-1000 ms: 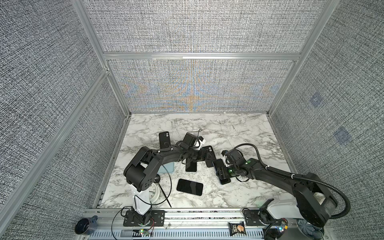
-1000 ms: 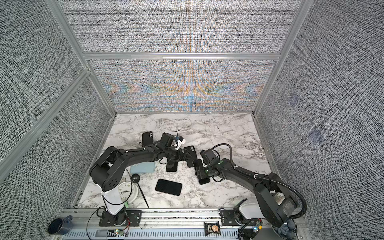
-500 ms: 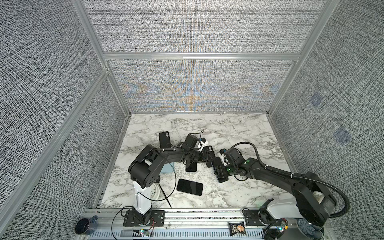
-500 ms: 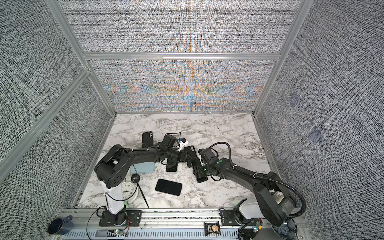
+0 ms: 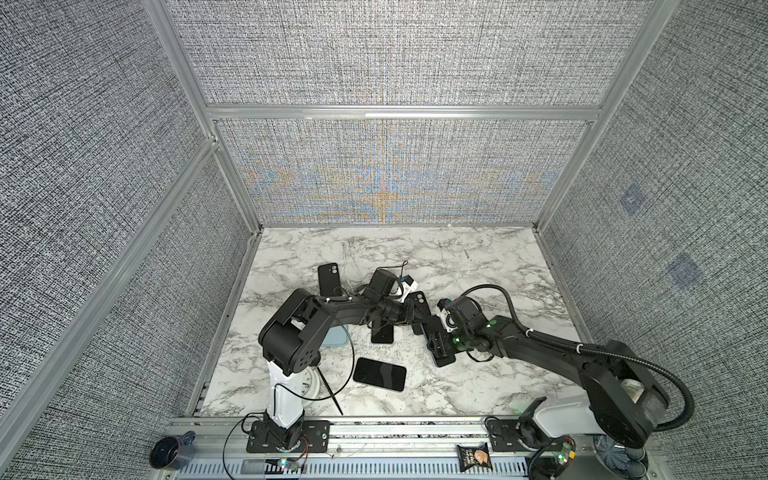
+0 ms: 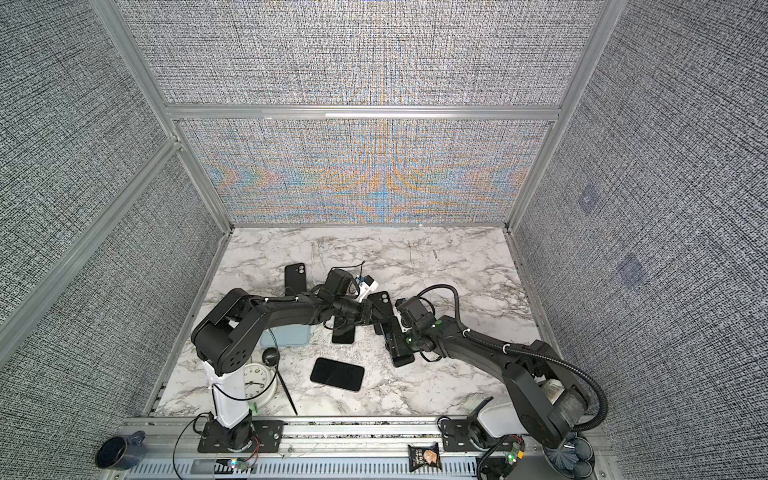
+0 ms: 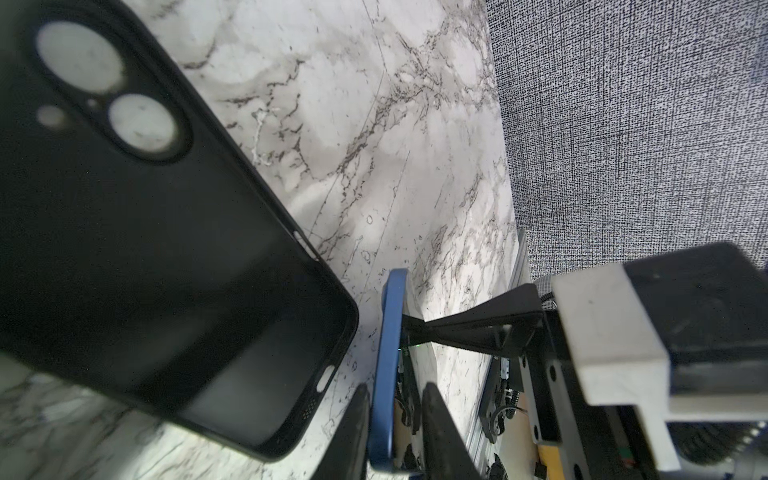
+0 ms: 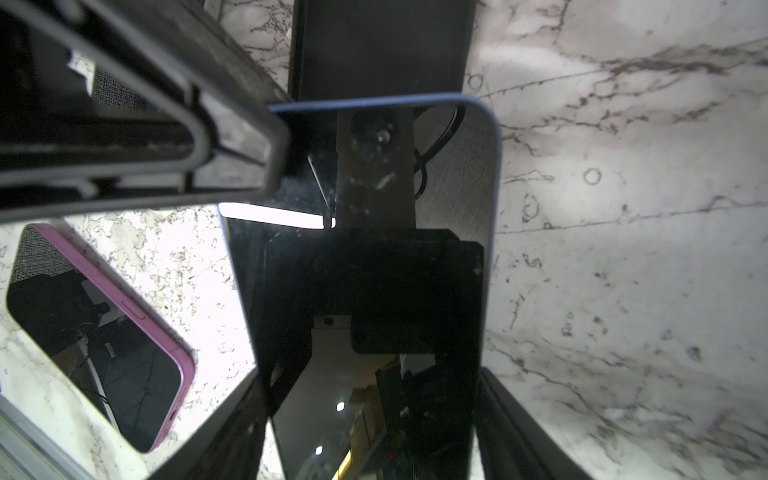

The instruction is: Put the phone into the phone case

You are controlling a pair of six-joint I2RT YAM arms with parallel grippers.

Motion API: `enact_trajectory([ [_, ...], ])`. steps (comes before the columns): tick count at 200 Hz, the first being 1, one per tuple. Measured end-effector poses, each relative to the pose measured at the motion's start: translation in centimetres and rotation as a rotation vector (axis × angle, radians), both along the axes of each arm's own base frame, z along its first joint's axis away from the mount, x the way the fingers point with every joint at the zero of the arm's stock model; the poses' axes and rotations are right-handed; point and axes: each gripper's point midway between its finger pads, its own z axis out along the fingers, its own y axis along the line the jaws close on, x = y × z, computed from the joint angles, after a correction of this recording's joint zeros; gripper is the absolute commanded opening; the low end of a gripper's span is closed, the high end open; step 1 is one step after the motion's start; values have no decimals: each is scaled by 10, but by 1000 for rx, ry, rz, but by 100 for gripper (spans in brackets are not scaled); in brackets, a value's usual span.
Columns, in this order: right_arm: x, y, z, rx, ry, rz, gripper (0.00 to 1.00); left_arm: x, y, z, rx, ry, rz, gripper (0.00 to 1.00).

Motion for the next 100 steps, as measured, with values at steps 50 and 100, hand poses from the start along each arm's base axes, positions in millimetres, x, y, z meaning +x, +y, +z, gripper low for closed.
enact_trajectory([
  [50,2,0,2,0,-13,-2,58,-1,0,0,-2,8,-2,23],
  [100,4,2,3,7,-24,-4,58,-2,-1,-1,-12,12,-9,20],
])
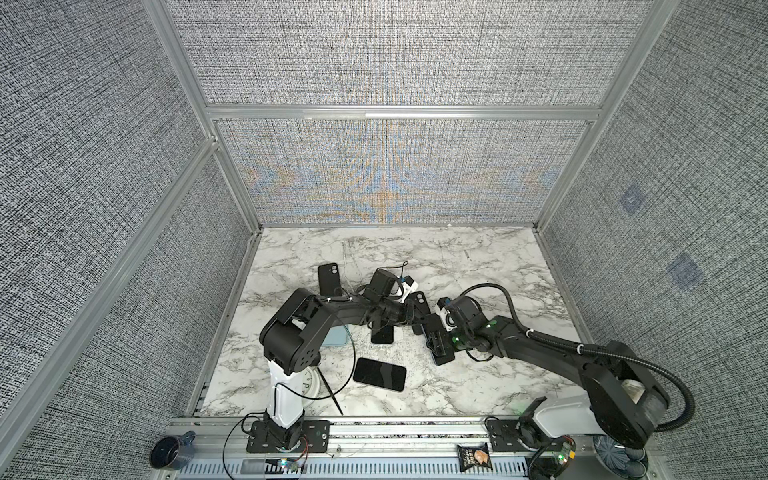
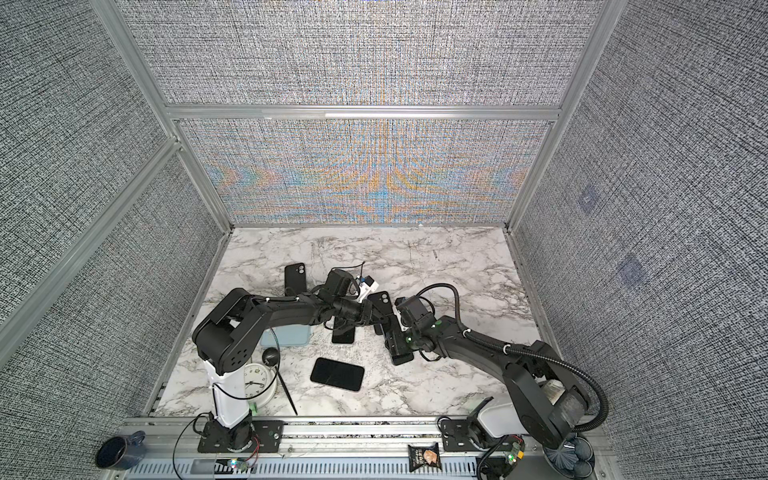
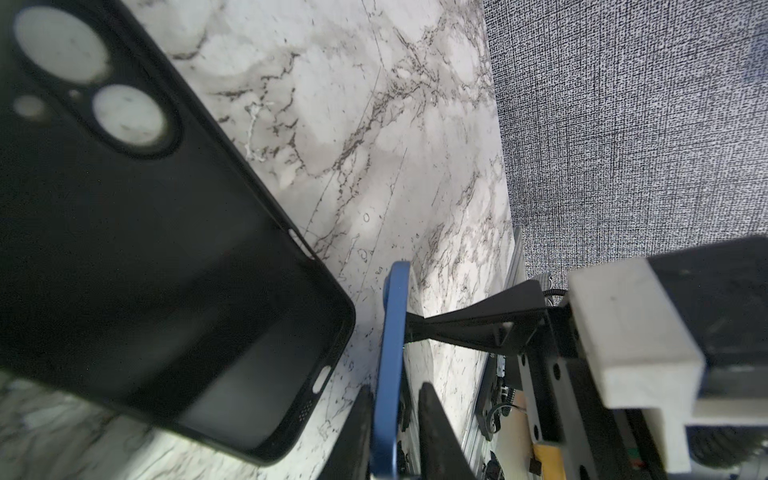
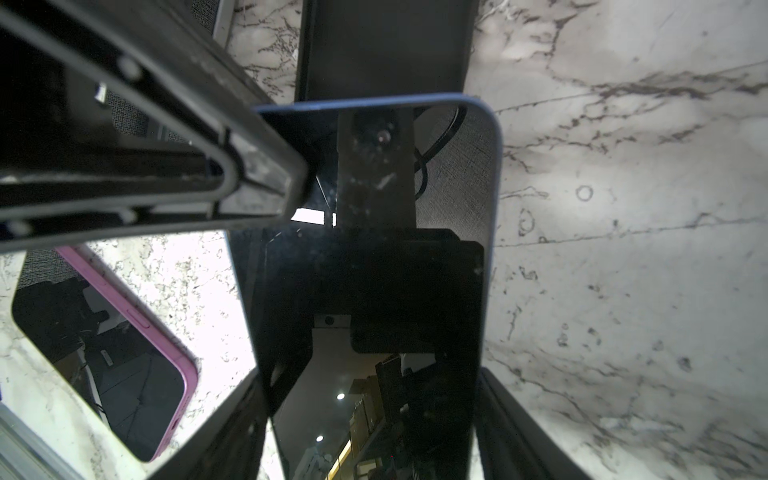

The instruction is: Put the phone into the phone case

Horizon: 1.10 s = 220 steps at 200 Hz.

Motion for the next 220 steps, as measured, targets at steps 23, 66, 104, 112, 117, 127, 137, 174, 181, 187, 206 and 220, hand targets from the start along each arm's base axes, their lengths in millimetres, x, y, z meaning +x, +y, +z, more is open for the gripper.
enact_trajectory([
  [23,0,0,-1,-2,3,1,58,0,0,0,0,0,0,18],
  [66,0,0,-2,-5,5,2,58,-1,0,1,-3,9,-1,13],
  [104,0,0,-2,-6,5,4,65,-1,0,1,-4,17,2,12],
  [112,0,0,-2,-7,3,5,68,-1,0,2,-5,18,2,11],
  [117,0,0,-2,-7,2,5,70,-1,-1,3,-7,17,2,11],
  [127,0,-1,0,-10,-3,5,72,-1,-1,5,-10,13,1,11],
  [137,1,-1,1,-11,-8,6,74,-1,-1,6,-13,10,0,10],
  [174,0,-6,8,-21,-28,4,78,-1,-4,12,-36,5,-8,8],
  [181,0,-7,10,-22,-34,5,79,0,-4,12,-38,1,-7,8],
  [187,0,-7,12,-22,-39,4,79,1,-4,12,-35,-5,-3,8],
  [206,2,-9,19,-24,-62,0,80,3,-3,11,-29,3,11,8],
  [220,3,-10,25,-18,-75,0,82,3,-3,11,-28,5,15,7],
])
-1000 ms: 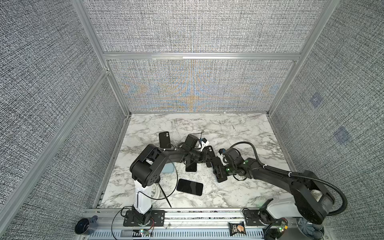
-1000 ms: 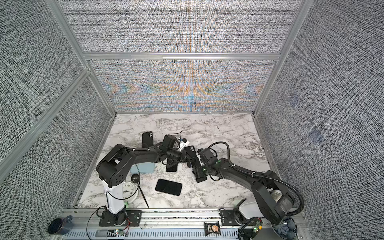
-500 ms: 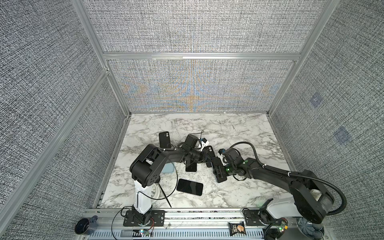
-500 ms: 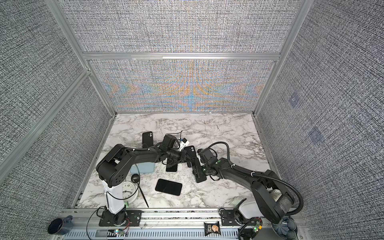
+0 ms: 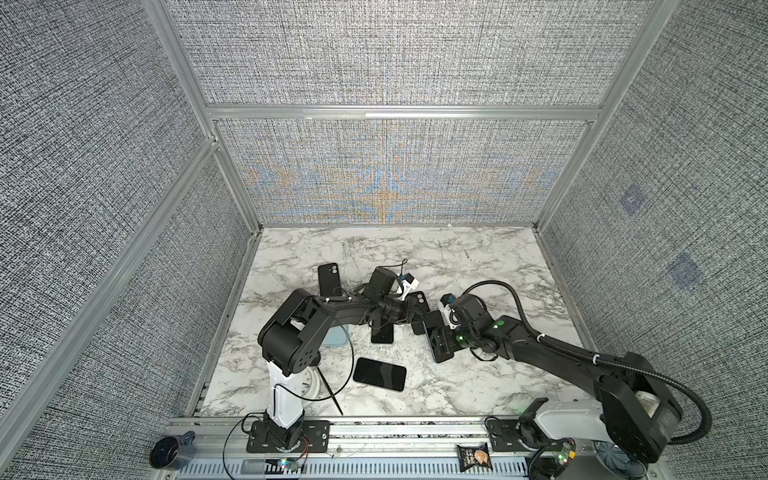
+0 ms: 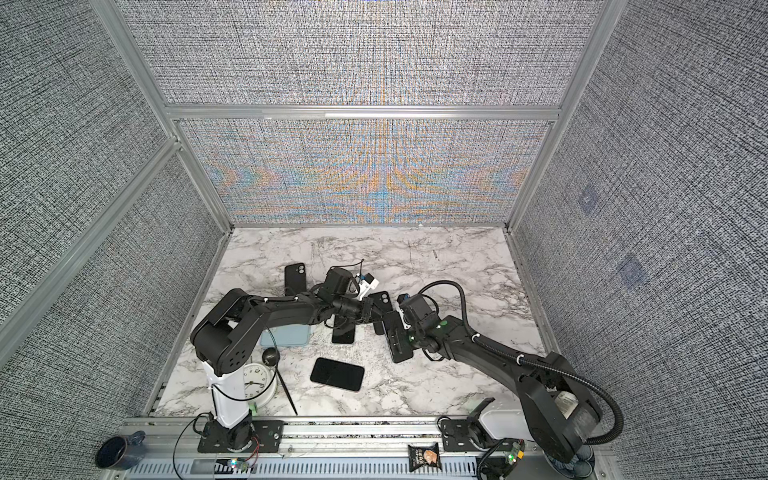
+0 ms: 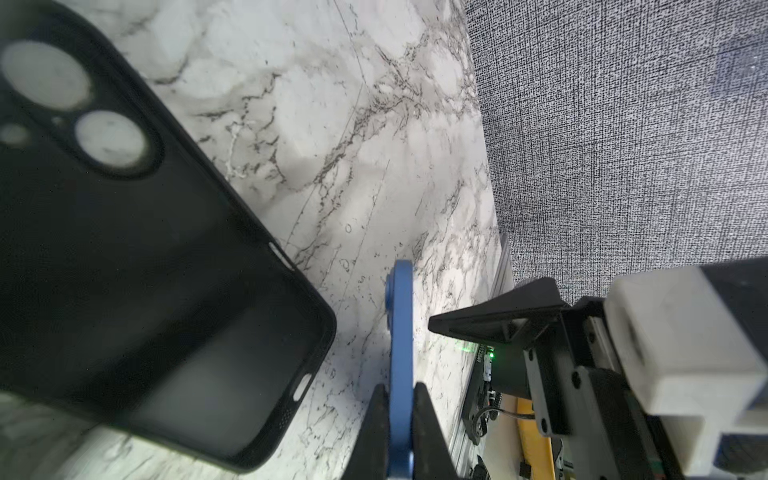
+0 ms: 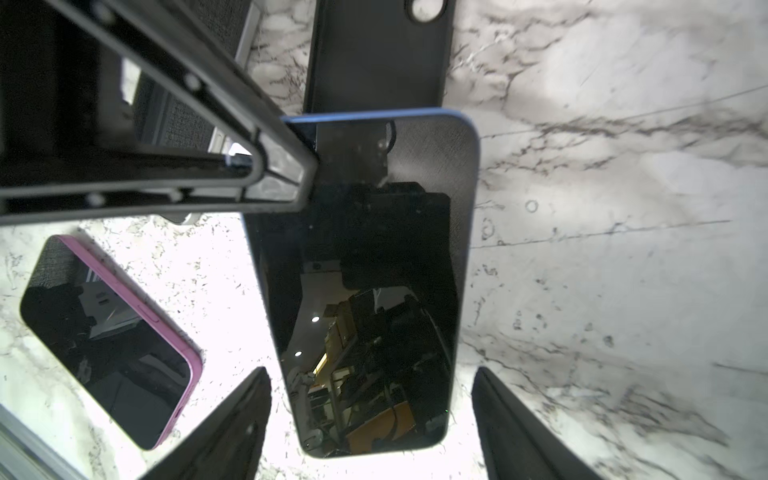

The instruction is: Put the phone into the phone case

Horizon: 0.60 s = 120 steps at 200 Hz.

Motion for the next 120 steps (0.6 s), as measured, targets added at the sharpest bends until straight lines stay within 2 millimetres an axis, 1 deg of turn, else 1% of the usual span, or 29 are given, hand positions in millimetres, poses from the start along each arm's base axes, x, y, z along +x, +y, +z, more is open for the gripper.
enact_trajectory([
  [40,1,-3,18,5,-36,2,83,0,0,1,0,6,3,6],
  [65,3,-6,29,9,-59,-8,83,2,-1,6,-7,16,18,5],
  [79,4,-9,31,6,-66,-14,83,7,-4,13,-24,20,32,5],
  [93,5,-13,35,3,-71,-25,83,12,-7,26,-51,11,46,4],
  [110,6,-17,42,13,-83,-37,83,18,-9,41,-85,-7,59,4],
  [120,6,-19,48,21,-95,-45,83,22,-9,46,-100,-8,68,4],
])
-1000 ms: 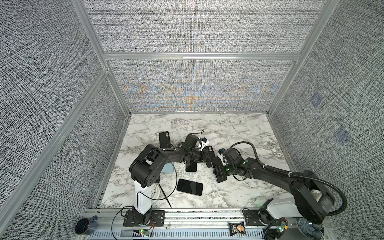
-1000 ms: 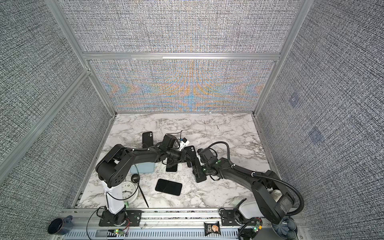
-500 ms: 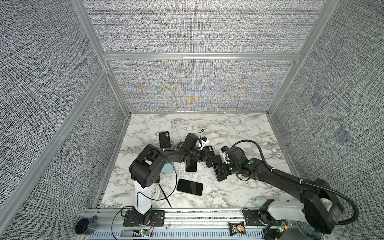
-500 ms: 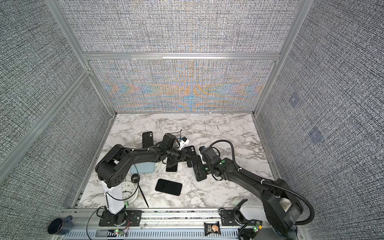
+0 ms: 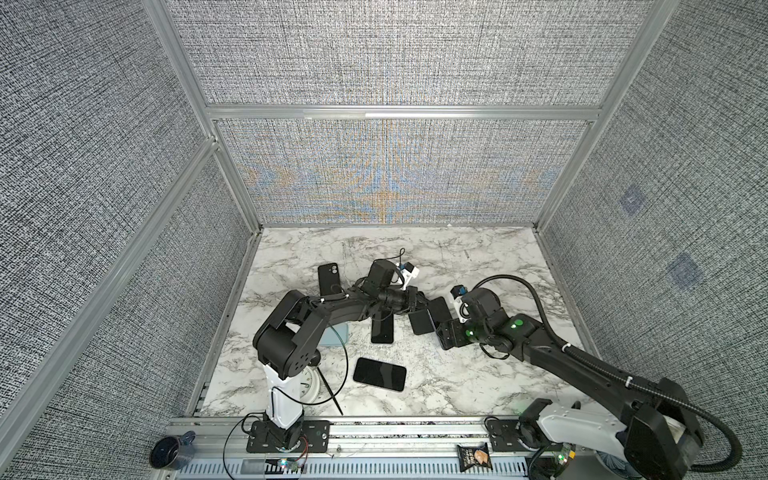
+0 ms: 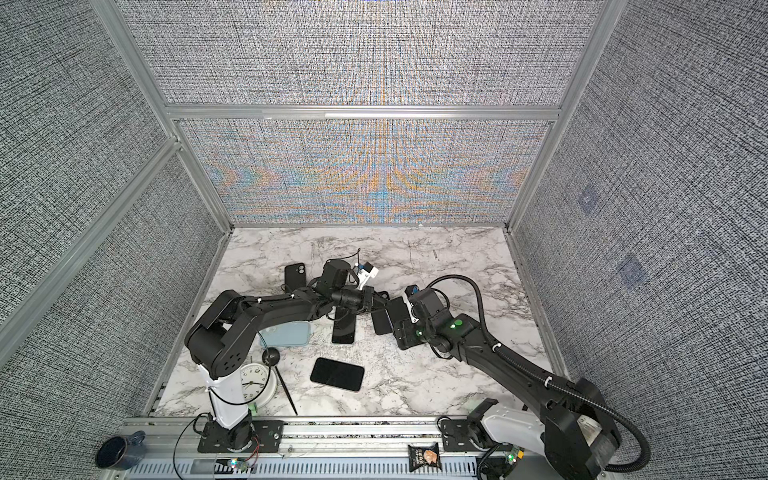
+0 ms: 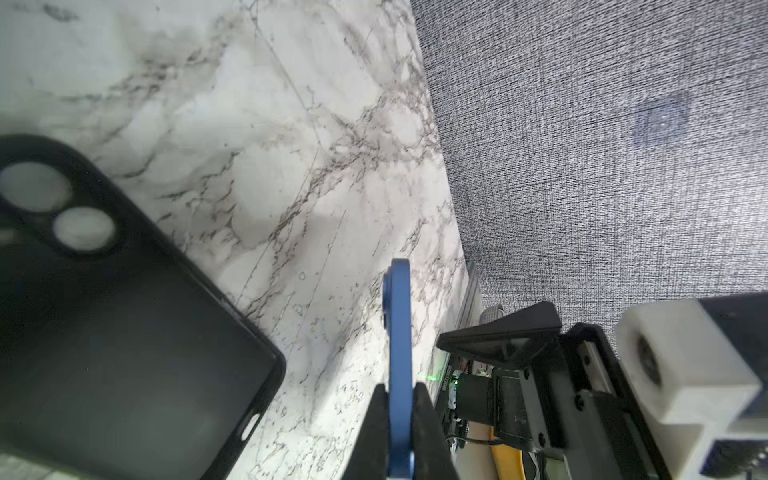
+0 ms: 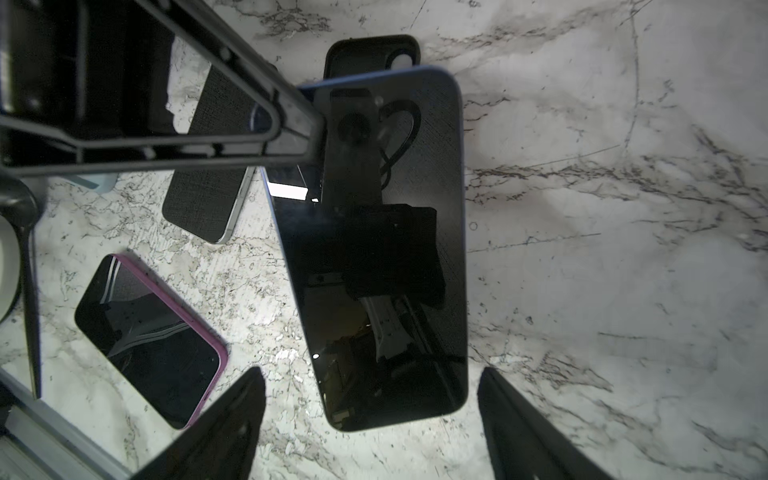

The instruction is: Put the phone into the phone case

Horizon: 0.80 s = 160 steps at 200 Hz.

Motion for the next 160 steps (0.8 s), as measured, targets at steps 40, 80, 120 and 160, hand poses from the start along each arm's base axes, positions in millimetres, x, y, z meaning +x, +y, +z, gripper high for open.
enact_trajectory([
  [40,2,-13,26,82,-42,-76,83,20,9,8,-64,31,75,3],
  [80,-3,-25,40,284,-31,-200,83,35,13,14,-146,76,140,2],
  [120,-1,-37,28,547,33,-354,83,45,14,32,-221,76,171,2],
  [160,10,-40,22,776,82,-434,81,49,14,41,-262,83,187,2],
])
